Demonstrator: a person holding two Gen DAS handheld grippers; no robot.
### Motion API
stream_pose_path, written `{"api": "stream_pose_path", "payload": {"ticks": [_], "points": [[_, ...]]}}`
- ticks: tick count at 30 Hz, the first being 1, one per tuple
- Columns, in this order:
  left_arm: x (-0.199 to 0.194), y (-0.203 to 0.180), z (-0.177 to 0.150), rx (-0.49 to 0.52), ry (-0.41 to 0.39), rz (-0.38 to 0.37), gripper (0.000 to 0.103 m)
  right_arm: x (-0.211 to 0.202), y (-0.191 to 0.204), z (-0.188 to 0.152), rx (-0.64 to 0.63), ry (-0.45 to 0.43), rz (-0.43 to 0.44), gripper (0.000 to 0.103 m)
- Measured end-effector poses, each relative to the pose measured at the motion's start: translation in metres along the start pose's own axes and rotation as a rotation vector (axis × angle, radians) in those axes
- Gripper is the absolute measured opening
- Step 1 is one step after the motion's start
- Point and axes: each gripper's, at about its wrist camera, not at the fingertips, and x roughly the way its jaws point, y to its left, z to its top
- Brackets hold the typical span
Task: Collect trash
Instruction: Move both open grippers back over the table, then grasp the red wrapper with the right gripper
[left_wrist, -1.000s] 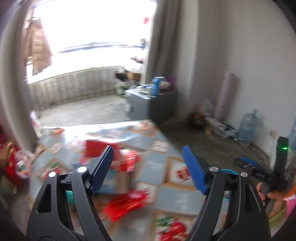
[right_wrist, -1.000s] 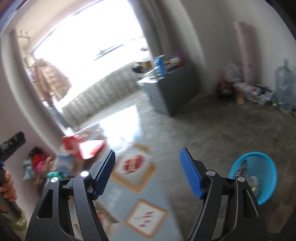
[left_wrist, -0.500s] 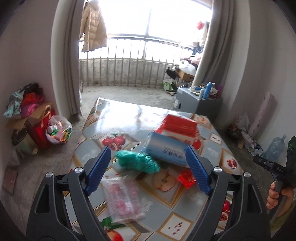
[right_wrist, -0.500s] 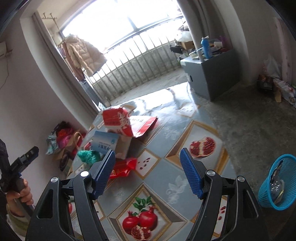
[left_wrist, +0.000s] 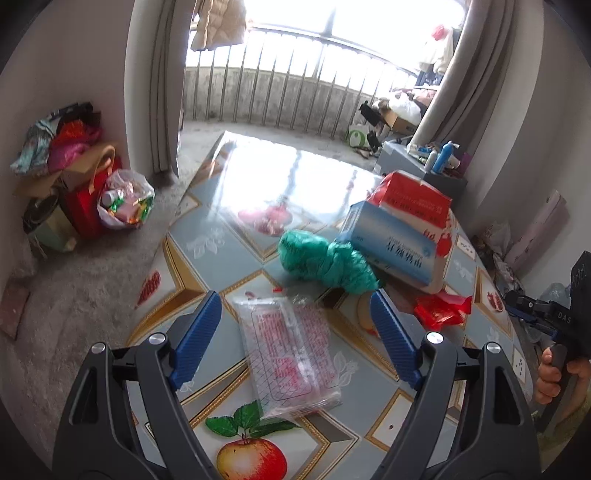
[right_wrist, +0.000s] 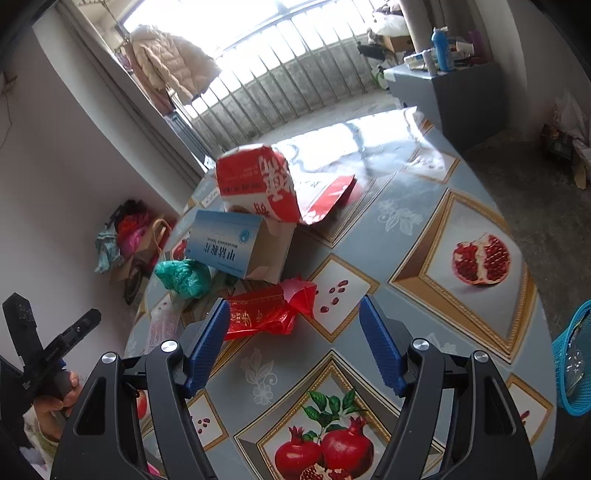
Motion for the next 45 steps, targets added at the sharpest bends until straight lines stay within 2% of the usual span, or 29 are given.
{"api": "stream_pose_path", "payload": {"ticks": [9, 15, 18, 19, 21, 23, 24, 30, 31, 32, 33, 45], "points": [[0.049, 0.006, -0.021, 0.037, 0.143, -0.011, 0.078, 0.047, 0.004, 0.001, 0.019, 0.099, -0.014, 0.065], [0.077, 0.006, -0.029, 0.081, 0.191, 0.045, 0.076, 0.070, 0.008, 0.003, 0.001, 0.132, -0.033, 0.060], [0.085, 0.004, -0.028, 0.092, 0.196, 0.050, 0.066, 0.081, 0.009, 0.001, -0.005, 0.151, -0.037, 0.052], [0.086, 0.003, -0.028, 0.097, 0.191, 0.057, 0.060, 0.084, 0.010, 0.000, -0.007, 0.157, -0.040, 0.046], [0.088, 0.000, -0.026, 0.104, 0.186, 0.056, 0.056, 0.086, 0.010, 0.000, -0.019, 0.158, -0.042, 0.037], [0.089, -0.004, -0.027, 0.113, 0.184, 0.057, 0.051, 0.089, 0.012, -0.002, -0.041, 0.161, -0.052, 0.021], [0.090, -0.006, -0.027, 0.117, 0.184, 0.053, 0.048, 0.090, 0.013, -0.003, -0.050, 0.166, -0.052, 0.020], [0.090, -0.021, -0.034, 0.149, 0.198, -0.001, 0.042, 0.080, 0.009, -0.010, -0.095, 0.162, -0.070, 0.018], [0.090, -0.025, -0.036, 0.155, 0.202, -0.012, 0.042, 0.076, 0.007, -0.011, -0.096, 0.162, -0.074, 0.018], [0.091, -0.029, -0.039, 0.160, 0.205, -0.026, 0.042, 0.071, 0.004, -0.013, -0.098, 0.162, -0.079, 0.012], [0.090, -0.033, -0.040, 0.165, 0.209, -0.039, 0.042, 0.067, 0.000, -0.014, -0.097, 0.163, -0.081, 0.012], [0.094, -0.099, -0.056, 0.289, 0.255, -0.235, 0.042, 0.012, -0.042, -0.045, -0.023, 0.135, -0.180, 0.012]]}}
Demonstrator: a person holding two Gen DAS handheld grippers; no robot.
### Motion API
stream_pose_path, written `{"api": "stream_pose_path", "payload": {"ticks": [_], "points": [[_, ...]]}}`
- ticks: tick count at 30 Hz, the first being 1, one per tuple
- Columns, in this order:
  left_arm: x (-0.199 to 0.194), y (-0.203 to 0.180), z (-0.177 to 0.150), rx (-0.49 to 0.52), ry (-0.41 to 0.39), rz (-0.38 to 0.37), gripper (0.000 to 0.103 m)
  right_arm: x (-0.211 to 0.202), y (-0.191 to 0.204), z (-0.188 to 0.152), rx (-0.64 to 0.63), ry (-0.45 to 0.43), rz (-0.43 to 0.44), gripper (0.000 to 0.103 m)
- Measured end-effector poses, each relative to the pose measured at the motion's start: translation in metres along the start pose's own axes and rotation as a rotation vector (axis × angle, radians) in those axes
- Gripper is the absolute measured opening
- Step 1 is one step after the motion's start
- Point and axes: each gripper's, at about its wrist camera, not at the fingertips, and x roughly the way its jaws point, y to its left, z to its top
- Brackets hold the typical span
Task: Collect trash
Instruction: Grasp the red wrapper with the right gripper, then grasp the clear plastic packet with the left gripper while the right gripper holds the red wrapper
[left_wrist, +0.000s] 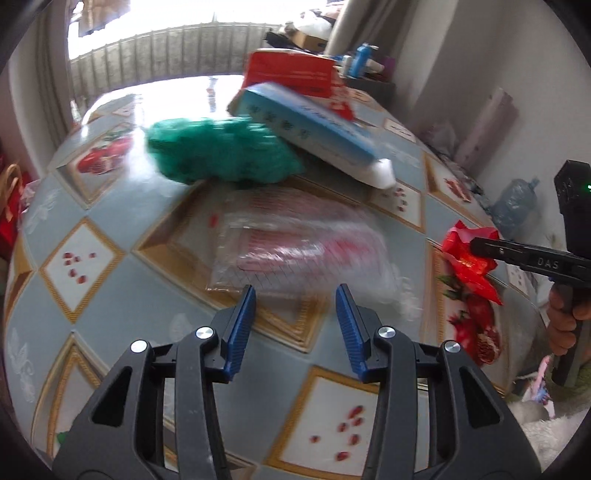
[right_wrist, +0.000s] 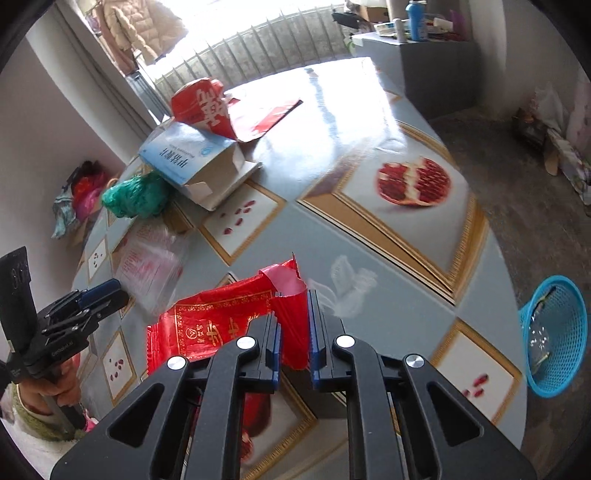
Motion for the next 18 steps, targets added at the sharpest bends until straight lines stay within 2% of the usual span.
{"api": "stream_pose_path", "payload": {"ticks": [3, 6, 12, 17, 18], "points": [[-0.004, -0.012, -0.002, 0.018, 0.005, -0.025, 0.042, -0.004, -0.009, -0.001, 0.024, -0.011, -0.002, 0.012], [-0.017, -0.014, 0.004, 0.037, -0.039, -0.028, 0.042, -0.002, -0.007, -0.001, 0.037, -0.019, 0.003, 0.012], [-0.017, -0.017, 0.036, 0.094, -0.115, -0.008, 0.042, -0.004, -0.017, -0.002, 0.044, -0.025, 0.020, 0.012], [0.011, -0.018, 0.051, 0.093, -0.019, 0.029, 0.041, -0.005, -0.022, -0.002, 0.057, -0.041, 0.007, 0.012], [0.015, -0.016, 0.049, 0.089, 0.003, 0.029, 0.036, -0.005, -0.023, -0.002, 0.060, -0.044, 0.007, 0.012]]}}
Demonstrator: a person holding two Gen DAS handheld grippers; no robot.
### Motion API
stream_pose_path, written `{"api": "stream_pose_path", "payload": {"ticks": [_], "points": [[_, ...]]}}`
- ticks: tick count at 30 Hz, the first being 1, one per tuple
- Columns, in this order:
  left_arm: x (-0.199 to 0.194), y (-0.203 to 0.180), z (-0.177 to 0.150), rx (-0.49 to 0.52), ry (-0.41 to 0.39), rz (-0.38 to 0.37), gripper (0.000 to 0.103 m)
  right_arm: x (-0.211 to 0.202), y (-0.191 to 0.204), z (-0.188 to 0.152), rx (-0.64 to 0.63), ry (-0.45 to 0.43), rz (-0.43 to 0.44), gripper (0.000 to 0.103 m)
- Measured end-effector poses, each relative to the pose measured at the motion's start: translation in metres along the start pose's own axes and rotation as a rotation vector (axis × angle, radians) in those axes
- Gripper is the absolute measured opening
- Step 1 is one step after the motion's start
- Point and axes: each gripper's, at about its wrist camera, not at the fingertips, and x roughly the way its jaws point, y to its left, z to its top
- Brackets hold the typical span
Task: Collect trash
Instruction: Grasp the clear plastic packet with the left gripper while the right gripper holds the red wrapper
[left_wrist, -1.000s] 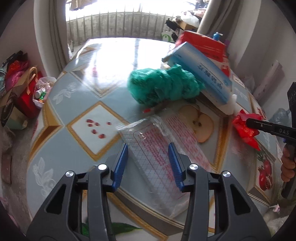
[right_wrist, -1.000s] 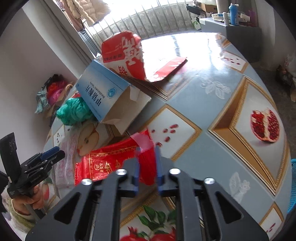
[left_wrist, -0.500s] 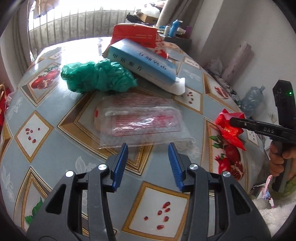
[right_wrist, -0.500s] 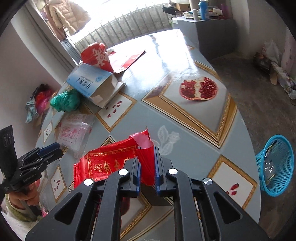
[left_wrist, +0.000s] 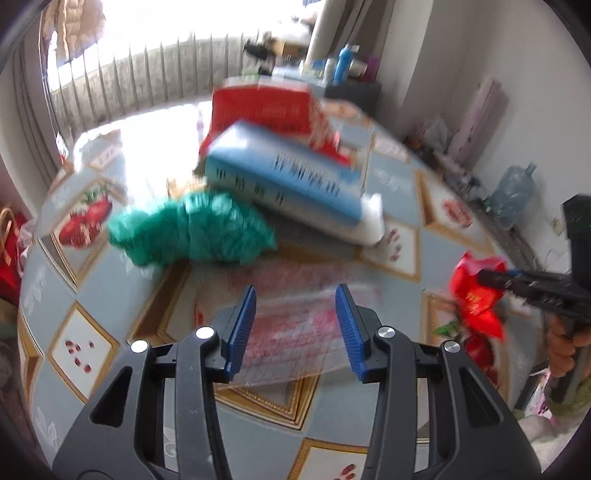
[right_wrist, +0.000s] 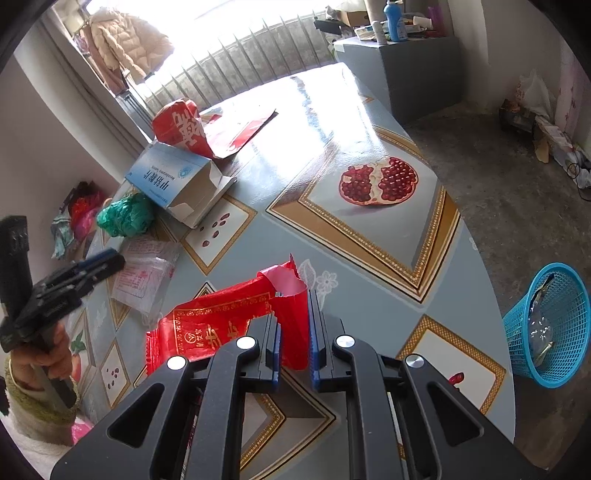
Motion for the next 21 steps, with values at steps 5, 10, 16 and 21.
{"api": "stream_pose_path", "payload": {"ticks": [5, 10, 16, 21], "points": [[0.005, 0.001, -0.022, -0.029, 0.059, -0.044, 0.027, 0.002, -0.002, 0.003, -0.003, -0.004, 0.004, 0.012], [-0.005, -0.001, -0.038, -0.075, 0.089, -0.135, 0.021, 0.001, -0.006, 0.005, -0.004, -0.006, 0.011, 0.012], [-0.012, -0.011, -0.054, -0.098, 0.146, -0.227, 0.019, -0.002, -0.008, 0.002, -0.004, -0.015, 0.011, 0.012], [-0.010, -0.026, -0.062, -0.127, 0.238, -0.407, 0.019, -0.003, -0.012, 0.000, 0.008, -0.021, 0.016, 0.012]]}}
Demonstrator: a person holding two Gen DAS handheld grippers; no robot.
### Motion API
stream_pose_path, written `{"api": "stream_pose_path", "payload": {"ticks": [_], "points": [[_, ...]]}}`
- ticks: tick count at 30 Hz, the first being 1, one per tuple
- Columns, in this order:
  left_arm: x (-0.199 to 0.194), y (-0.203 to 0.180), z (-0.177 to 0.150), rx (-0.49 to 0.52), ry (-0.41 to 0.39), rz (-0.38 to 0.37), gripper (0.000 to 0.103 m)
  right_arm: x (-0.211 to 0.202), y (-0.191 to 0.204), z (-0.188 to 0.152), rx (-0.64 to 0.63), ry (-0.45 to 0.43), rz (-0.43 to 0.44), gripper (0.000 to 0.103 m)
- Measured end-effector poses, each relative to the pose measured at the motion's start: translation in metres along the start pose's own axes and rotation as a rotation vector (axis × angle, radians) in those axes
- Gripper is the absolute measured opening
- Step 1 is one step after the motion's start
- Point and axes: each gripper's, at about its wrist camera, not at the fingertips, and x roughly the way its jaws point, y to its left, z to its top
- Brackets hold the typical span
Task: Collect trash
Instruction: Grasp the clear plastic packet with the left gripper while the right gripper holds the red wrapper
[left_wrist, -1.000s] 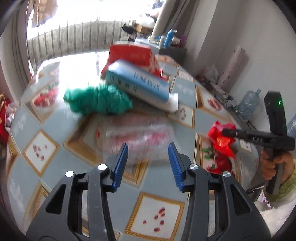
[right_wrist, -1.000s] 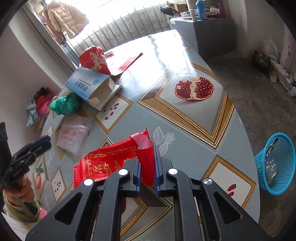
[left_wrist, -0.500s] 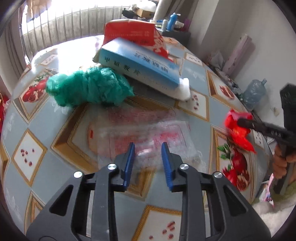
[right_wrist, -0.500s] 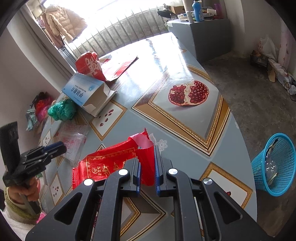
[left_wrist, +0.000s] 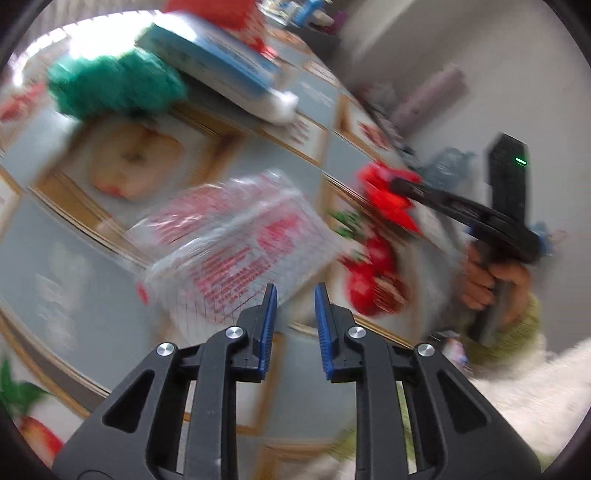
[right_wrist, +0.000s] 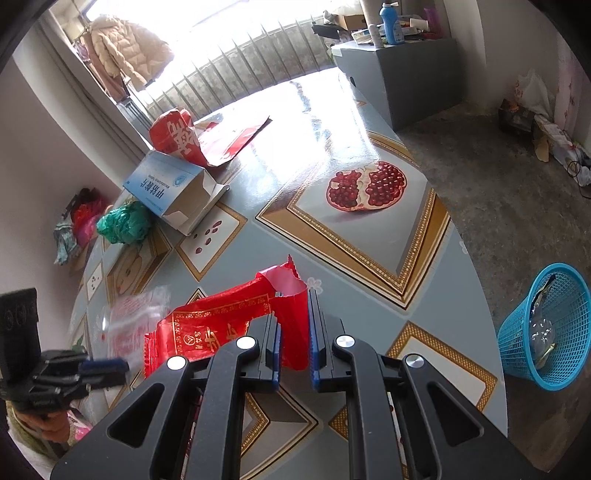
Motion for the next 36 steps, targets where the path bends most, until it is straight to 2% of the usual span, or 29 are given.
{"api": "stream_pose_path", "payload": {"ticks": [2, 5, 9, 13, 16, 18, 21, 26, 29, 34, 36], "points": [[-0.003, -0.006, -0.001, 0.015, 0.002, -0.075, 0.020, 0.000, 0.000, 0.000, -0.002, -0.001, -0.001, 0.012], [-0.015, -0.009, 0.009, 0.030, -0.081, -0.075, 0.026, -0.001, 0.000, -0.001, -0.005, -0.002, -0.002, 0.012], [-0.026, -0.010, 0.024, 0.072, -0.179, 0.059, 0.027, -0.002, -0.002, -0.002, 0.006, -0.005, 0.003, 0.012], [-0.021, -0.031, 0.022, 0.227, -0.185, 0.170, 0.051, -0.003, -0.004, -0.002, 0.009, -0.009, -0.002, 0.012], [-0.007, -0.051, 0.017, 0.400, -0.167, 0.230, 0.060, -0.004, -0.008, -0.001, 0.019, -0.013, -0.001, 0.012], [-0.003, -0.055, 0.013, 0.458, -0.149, 0.229, 0.060, -0.004, -0.009, -0.002, 0.024, -0.014, 0.001, 0.012], [0.015, -0.057, 0.008, 0.507, -0.113, 0.266, 0.060, -0.004, -0.009, -0.002, 0.025, -0.015, 0.001, 0.012], [0.036, -0.053, 0.004, 0.519, -0.064, 0.315, 0.060, -0.004, -0.009, -0.002, 0.026, -0.015, 0.002, 0.012], [0.039, -0.052, 0.003, 0.518, -0.077, 0.335, 0.060, -0.004, -0.010, -0.002, 0.026, -0.015, 0.002, 0.012], [0.039, -0.049, 0.008, 0.488, -0.090, 0.347, 0.050, -0.004, -0.010, -0.002, 0.026, -0.015, 0.002, 0.012], [0.039, -0.050, 0.010, 0.490, -0.090, 0.337, 0.042, -0.004, -0.010, -0.002, 0.026, -0.016, 0.002, 0.012]]}}
